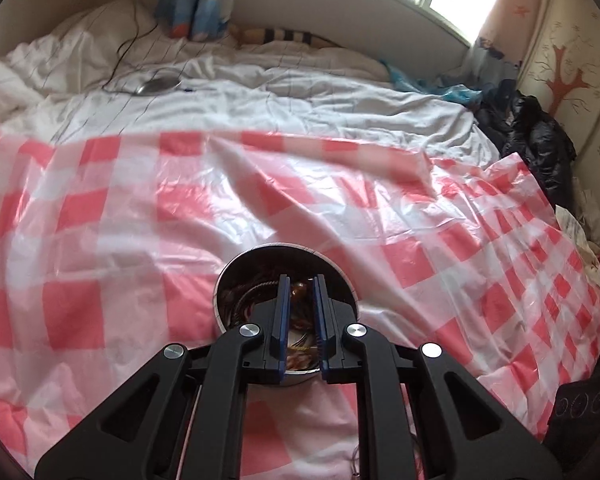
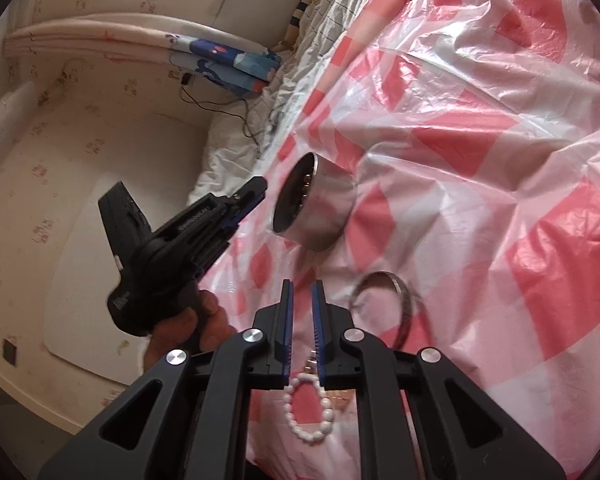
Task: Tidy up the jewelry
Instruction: 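Carry the amber bracelet over the tin and open the left tool, then carry the silver bangle over the tin and open the right tool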
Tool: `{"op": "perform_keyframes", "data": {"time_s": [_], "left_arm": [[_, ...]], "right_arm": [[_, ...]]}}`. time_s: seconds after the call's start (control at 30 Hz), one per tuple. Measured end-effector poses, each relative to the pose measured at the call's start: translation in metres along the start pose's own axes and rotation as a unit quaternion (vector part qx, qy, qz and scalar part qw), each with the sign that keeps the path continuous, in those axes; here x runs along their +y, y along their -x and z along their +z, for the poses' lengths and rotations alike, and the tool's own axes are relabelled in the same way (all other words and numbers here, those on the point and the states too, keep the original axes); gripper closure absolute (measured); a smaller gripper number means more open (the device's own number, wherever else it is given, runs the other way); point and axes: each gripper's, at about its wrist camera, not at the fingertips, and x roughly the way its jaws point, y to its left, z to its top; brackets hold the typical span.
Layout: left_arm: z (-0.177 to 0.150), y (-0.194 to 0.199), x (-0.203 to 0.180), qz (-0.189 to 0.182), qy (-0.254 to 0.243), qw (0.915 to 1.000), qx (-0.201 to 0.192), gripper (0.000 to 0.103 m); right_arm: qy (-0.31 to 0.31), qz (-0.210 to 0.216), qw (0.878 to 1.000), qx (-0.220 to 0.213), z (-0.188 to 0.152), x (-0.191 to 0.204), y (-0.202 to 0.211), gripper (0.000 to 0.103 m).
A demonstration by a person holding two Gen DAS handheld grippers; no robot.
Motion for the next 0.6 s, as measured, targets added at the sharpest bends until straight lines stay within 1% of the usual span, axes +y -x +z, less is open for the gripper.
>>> {"op": "perform_keyframes", "data": {"time_s": [0.07,0.1,0.13,0.2,0.27,0.3,0.37,0.4,0.47,0.5,0.53,0.6], "left_arm": [[0.001,0.007,0.004,-0.002,0.004,1.0000,-0.008,0.092],[0.001,0.012,0.004,-0.004,0.003,0.9999,-0.013,0.092],[0.001,0.016,0.005,-0.004,0.002,0.9999,-0.016,0.091],[0.001,0.023,0.009,-0.001,0.003,0.9998,-0.020,0.087],[0.001,0.027,0.013,-0.002,0.009,0.9998,-0.019,0.080],[0.000,0.031,0.017,-0.003,0.015,0.9997,-0.018,0.079],[-0.001,0.037,0.023,-0.007,0.023,0.9995,-0.018,0.072],[-0.002,0.041,0.028,-0.010,0.029,0.9994,-0.018,0.071],[-0.004,0.048,0.035,-0.015,0.038,0.9990,-0.018,0.068],[-0.006,0.052,0.040,-0.018,0.044,0.9987,-0.018,0.067],[-0.007,0.056,0.045,-0.021,0.052,0.9983,-0.019,0.066],[-0.009,0.064,0.053,-0.032,0.065,0.9971,-0.020,0.065]], "right_arm": [[0.012,-0.035,0.999,-0.010,-0.001,0.003,0.002,0.089],[0.021,-0.050,0.998,-0.017,-0.001,0.005,0.004,0.080],[0.032,-0.075,0.996,-0.023,-0.002,0.008,0.005,0.073],[0.046,-0.111,0.992,-0.020,-0.002,0.010,0.000,0.072],[0.058,-0.146,0.988,-0.002,-0.003,0.010,-0.011,0.072],[0.063,-0.163,0.985,0.010,-0.004,0.009,-0.018,0.072],[0.077,-0.198,0.976,0.038,-0.005,0.007,-0.034,0.072],[0.087,-0.214,0.972,0.046,-0.006,0.008,-0.040,0.075],[0.109,-0.233,0.965,0.051,-0.009,0.014,-0.046,0.086],[0.117,-0.235,0.963,0.055,-0.010,0.016,-0.048,0.095],[0.124,-0.236,0.962,0.060,-0.011,0.017,-0.049,0.096],[0.134,-0.241,0.960,0.055,-0.013,0.021,-0.048,0.097]]}}
